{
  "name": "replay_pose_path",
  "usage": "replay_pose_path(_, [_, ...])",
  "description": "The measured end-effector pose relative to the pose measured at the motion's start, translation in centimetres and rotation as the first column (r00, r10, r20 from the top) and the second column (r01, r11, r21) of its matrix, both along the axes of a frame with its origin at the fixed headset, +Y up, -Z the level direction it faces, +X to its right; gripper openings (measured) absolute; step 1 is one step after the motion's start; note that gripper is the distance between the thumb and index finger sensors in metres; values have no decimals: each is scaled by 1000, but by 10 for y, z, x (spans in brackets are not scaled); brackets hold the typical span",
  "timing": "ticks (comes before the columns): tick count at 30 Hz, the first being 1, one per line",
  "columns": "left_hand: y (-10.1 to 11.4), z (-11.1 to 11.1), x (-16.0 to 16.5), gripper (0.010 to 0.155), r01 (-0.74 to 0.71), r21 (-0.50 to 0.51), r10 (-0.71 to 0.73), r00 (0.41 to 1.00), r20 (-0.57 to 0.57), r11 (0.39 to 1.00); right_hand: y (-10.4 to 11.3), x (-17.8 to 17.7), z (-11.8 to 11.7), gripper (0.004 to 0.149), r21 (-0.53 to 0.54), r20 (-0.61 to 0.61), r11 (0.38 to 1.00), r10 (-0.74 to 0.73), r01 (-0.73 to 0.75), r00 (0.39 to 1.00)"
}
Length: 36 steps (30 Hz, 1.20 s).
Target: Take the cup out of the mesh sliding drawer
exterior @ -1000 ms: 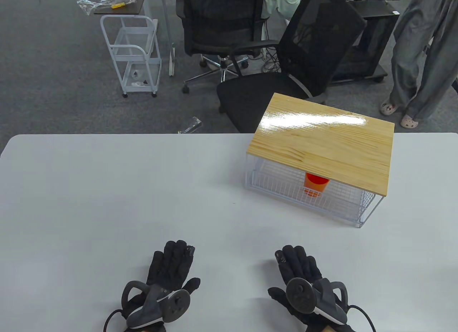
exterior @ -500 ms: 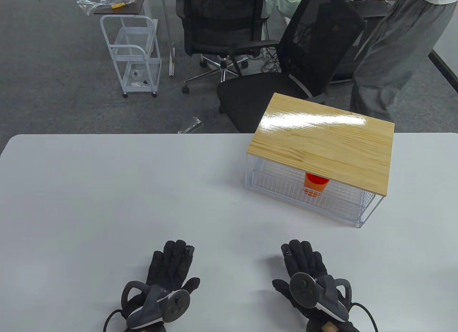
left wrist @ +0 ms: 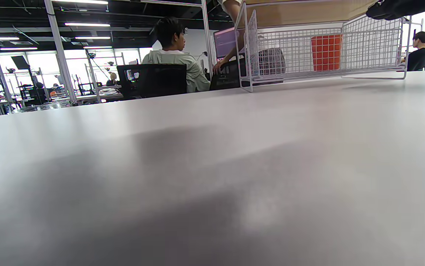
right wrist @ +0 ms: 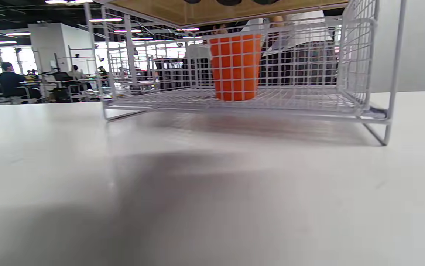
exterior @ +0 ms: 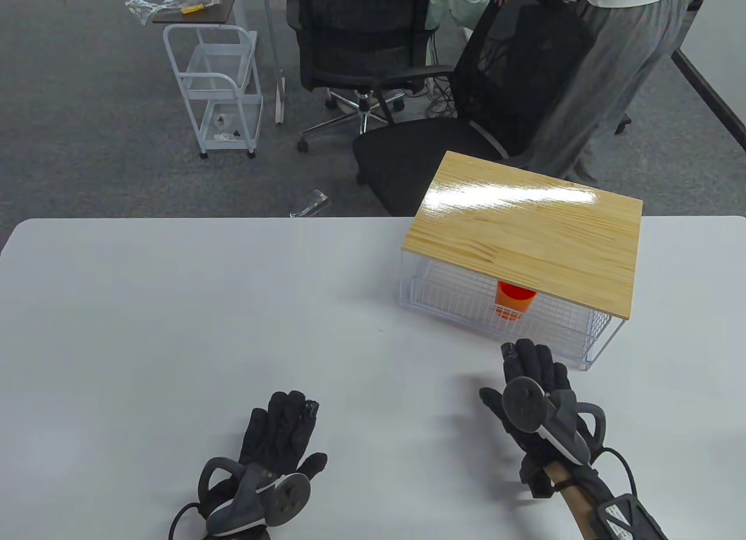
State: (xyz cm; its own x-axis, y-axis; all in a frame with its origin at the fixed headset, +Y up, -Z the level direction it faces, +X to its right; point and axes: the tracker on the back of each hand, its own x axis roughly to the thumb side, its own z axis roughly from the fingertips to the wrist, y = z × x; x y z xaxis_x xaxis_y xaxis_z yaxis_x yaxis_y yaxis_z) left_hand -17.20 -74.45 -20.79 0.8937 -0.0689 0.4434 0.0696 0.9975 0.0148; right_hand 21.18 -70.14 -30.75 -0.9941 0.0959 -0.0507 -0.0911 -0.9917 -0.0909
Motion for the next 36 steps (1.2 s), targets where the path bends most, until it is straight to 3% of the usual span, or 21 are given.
replay_pose_path(7, [0, 0, 0, 77, 2, -2, -2, 1000, 1, 1000, 9, 21, -38, 76, 72, 99, 997, 34, -41, 994])
replay_pose_path(16, [-1, 0, 0, 77, 4, -16, -4, 1000, -6, 1000, 6, 29, -78, 74, 46, 231, 994, 88, -101, 969])
replay_pose_path(31, [-1, -1, -1, 77, 5, -28, -5, 1000, -9, 1000, -16, 36, -105, 67, -34, 296, 994, 113, -108, 949])
replay_pose_path(36, [-1, -2, -1, 77, 4, -33, -4, 1000, -12, 999, -20, 37, -106, 62, -9, 295, 992, 125, -128, 947])
